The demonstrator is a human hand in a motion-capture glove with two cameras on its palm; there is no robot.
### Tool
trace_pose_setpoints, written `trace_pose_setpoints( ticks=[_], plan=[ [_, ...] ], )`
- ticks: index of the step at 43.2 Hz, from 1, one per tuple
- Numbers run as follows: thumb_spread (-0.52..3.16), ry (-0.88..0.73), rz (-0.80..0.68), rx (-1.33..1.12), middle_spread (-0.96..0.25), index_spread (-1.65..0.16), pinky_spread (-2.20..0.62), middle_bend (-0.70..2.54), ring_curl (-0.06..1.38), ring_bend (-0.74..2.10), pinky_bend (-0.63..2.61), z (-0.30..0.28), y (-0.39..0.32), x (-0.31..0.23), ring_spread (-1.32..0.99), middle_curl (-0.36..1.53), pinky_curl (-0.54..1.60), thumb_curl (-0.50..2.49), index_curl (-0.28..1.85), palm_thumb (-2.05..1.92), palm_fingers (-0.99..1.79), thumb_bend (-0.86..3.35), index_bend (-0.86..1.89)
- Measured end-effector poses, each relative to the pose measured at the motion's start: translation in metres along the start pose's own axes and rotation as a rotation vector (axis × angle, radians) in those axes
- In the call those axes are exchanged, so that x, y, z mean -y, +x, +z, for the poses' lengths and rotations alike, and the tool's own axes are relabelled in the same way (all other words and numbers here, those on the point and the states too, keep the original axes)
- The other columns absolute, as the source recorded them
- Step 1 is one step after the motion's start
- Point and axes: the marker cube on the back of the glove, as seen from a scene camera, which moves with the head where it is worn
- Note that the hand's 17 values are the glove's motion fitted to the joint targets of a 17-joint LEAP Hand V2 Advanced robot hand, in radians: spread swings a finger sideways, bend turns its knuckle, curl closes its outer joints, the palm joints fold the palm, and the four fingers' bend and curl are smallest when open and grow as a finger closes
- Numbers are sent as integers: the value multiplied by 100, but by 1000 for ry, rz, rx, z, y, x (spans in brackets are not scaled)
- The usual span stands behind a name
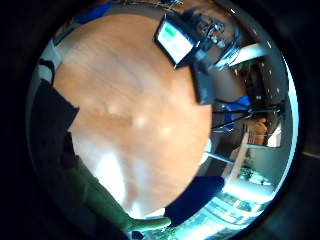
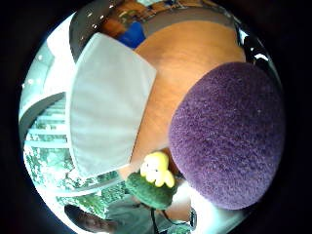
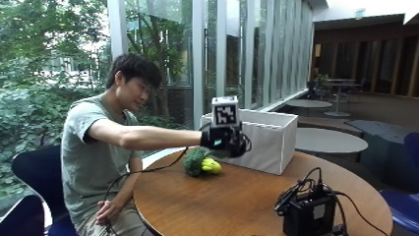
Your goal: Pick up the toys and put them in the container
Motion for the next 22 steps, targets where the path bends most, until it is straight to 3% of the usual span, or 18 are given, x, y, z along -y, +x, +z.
trace_pose_setpoints(
  ticks=[3,6,15,22],
  plan=[
    [61,46,-142,-162,-31,-34,-37,83,50,122,110,-55,-13,0,-34,74,41,60,37,60,110,11,59],
    [59,111,-149,-268,-31,-34,-37,83,51,122,111,-87,-43,3,-34,75,42,63,39,60,109,9,61],
    [56,256,-113,-123,-31,-36,-36,85,52,124,112,-178,-169,13,-34,79,44,69,45,60,108,6,63],
    [54,281,-169,-163,-31,-36,-37,86,53,125,112,-198,-230,19,-34,81,45,74,50,60,108,4,63]
  ],
)
